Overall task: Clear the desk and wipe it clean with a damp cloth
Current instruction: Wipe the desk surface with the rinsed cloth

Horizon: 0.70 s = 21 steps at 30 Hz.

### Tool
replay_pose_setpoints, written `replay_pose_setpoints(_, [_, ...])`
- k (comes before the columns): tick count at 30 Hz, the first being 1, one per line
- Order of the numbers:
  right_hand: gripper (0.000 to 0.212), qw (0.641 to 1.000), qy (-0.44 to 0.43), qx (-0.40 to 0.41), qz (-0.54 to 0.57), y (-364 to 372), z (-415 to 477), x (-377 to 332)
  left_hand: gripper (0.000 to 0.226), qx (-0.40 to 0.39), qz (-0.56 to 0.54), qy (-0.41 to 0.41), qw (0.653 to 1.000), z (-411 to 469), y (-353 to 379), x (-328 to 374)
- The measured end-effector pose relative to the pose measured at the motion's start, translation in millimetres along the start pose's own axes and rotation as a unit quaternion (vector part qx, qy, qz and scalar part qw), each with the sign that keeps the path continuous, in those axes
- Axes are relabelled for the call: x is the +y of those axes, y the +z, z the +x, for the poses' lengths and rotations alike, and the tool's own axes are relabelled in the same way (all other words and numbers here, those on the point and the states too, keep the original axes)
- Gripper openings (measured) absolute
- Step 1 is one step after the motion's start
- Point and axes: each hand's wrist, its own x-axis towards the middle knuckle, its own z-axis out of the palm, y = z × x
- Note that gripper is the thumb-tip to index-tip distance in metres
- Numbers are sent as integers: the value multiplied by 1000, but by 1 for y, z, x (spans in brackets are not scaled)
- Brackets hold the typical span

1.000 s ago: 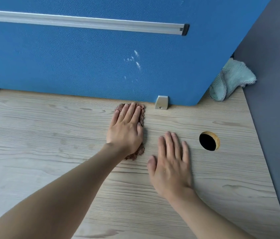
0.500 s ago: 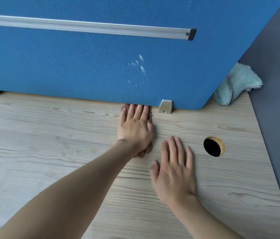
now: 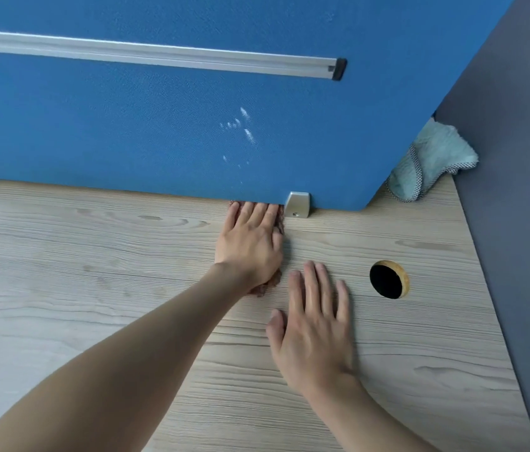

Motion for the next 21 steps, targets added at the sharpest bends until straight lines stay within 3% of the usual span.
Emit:
replay_pose_setpoints(6, [70, 1000, -4, -15, 0, -2, -1, -1, 69, 6, -4, 72, 997, -35, 4, -7])
replay_pose_setpoints(11, [69, 1000, -2, -14, 6, -1, -1, 0, 68, 9, -20, -21, 1000, -9, 2, -2])
replay_pose_setpoints(16, [68, 1000, -5, -16, 6, -3, -1, 1, 68, 23, -15, 23, 999, -45, 6, -18])
replay_pose_setpoints(21, [69, 1000, 5, -5, 2, -3, 1, -3, 69, 3, -11, -33, 999, -60, 2, -32])
